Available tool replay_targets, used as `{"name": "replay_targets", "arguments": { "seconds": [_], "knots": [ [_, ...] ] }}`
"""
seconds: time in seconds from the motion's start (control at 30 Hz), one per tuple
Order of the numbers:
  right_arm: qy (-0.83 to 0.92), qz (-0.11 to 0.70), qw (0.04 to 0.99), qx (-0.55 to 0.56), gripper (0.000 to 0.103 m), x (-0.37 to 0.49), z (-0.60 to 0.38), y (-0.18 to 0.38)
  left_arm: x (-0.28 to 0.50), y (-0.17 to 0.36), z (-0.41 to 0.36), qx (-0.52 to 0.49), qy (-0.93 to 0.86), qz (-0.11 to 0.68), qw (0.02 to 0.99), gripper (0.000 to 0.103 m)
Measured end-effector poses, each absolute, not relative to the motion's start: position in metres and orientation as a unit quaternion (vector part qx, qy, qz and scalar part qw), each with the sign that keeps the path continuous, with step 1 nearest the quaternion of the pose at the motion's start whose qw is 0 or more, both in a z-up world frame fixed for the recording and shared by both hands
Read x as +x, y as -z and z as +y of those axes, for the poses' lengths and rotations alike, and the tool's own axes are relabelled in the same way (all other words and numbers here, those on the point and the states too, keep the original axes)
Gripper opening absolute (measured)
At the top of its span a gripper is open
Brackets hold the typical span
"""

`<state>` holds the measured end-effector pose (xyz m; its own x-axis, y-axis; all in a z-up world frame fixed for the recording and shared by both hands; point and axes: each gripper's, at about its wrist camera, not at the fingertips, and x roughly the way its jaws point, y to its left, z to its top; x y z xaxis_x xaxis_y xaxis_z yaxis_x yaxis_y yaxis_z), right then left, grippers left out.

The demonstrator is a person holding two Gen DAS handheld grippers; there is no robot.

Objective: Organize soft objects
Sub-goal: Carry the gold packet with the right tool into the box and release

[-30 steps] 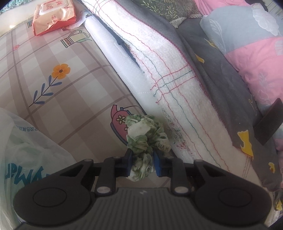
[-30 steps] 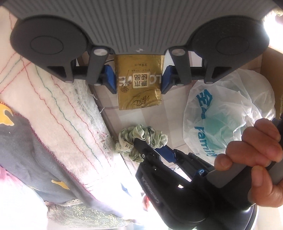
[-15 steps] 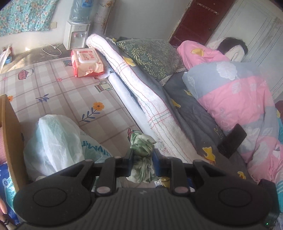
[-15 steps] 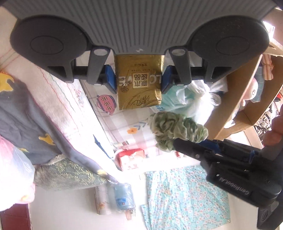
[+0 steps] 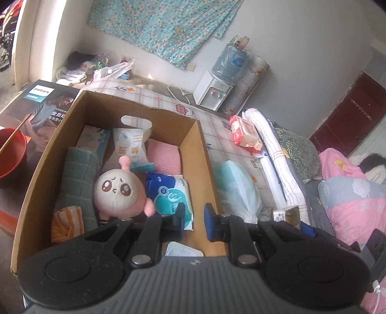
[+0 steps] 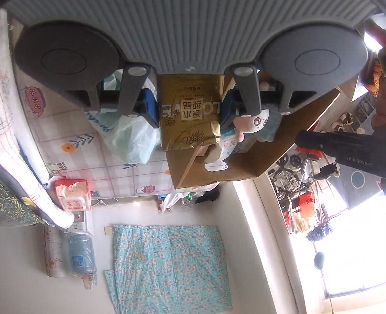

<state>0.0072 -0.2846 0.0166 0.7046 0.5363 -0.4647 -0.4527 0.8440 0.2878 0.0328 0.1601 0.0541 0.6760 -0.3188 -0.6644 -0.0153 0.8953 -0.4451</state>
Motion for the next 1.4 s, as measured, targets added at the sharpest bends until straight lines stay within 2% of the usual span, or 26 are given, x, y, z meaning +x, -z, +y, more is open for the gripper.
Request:
{"name": "replay_targets", "arguments": {
  "seconds": [0.27,0.53,0.6,0.67,0.73,0.77,0.9,1.13,1.2,1.3,1.4],
  "knots": [
    [-0.249,0.299,0.917,0.093,0.051,0.011,-0.287,-0.014,0.009,-0.017,0.190,-0.278,0.078,0.393,0.873,0.020],
    [-0.250,0.308,0.914,0.086,0.052,0.009,-0.287,-0.014,-0.003,-0.009,0.183,-0.264,0.067,0.370,0.888,0.026],
    [-0.270,0.305,0.910,0.078,0.052,0.011,-0.277,-0.018,-0.007,-0.012,0.184,-0.255,0.055,0.362,0.895,0.041],
    [-0.299,0.302,0.903,0.068,0.052,0.014,-0.261,-0.027,-0.012,-0.016,0.185,-0.240,0.040,0.351,0.904,0.048],
    [-0.340,0.298,0.890,0.054,0.052,0.018,-0.237,-0.036,-0.018,-0.019,0.189,-0.229,0.021,0.345,0.910,0.060],
    [-0.355,0.299,0.884,0.046,0.052,0.020,-0.226,-0.038,-0.021,-0.020,0.190,-0.227,0.011,0.341,0.912,0.069],
    [-0.417,0.325,0.849,-0.004,0.052,0.033,-0.166,-0.040,-0.035,-0.024,0.205,-0.221,-0.022,0.321,0.921,0.081],
    [-0.462,0.407,0.783,-0.088,0.054,0.047,-0.072,-0.013,-0.054,-0.023,0.235,-0.234,-0.074,0.305,0.920,0.086],
    [-0.465,0.438,0.762,-0.106,0.060,0.048,-0.054,0.002,-0.056,-0.019,0.242,-0.243,-0.080,0.307,0.917,0.086],
    [-0.462,0.471,0.745,-0.097,0.062,0.052,-0.048,0.017,-0.058,-0.013,0.249,-0.259,-0.085,0.312,0.910,0.086],
    [-0.461,0.471,0.749,-0.068,0.062,0.055,-0.061,0.014,-0.060,-0.010,0.250,-0.264,-0.081,0.313,0.909,0.086]
  ]
}}
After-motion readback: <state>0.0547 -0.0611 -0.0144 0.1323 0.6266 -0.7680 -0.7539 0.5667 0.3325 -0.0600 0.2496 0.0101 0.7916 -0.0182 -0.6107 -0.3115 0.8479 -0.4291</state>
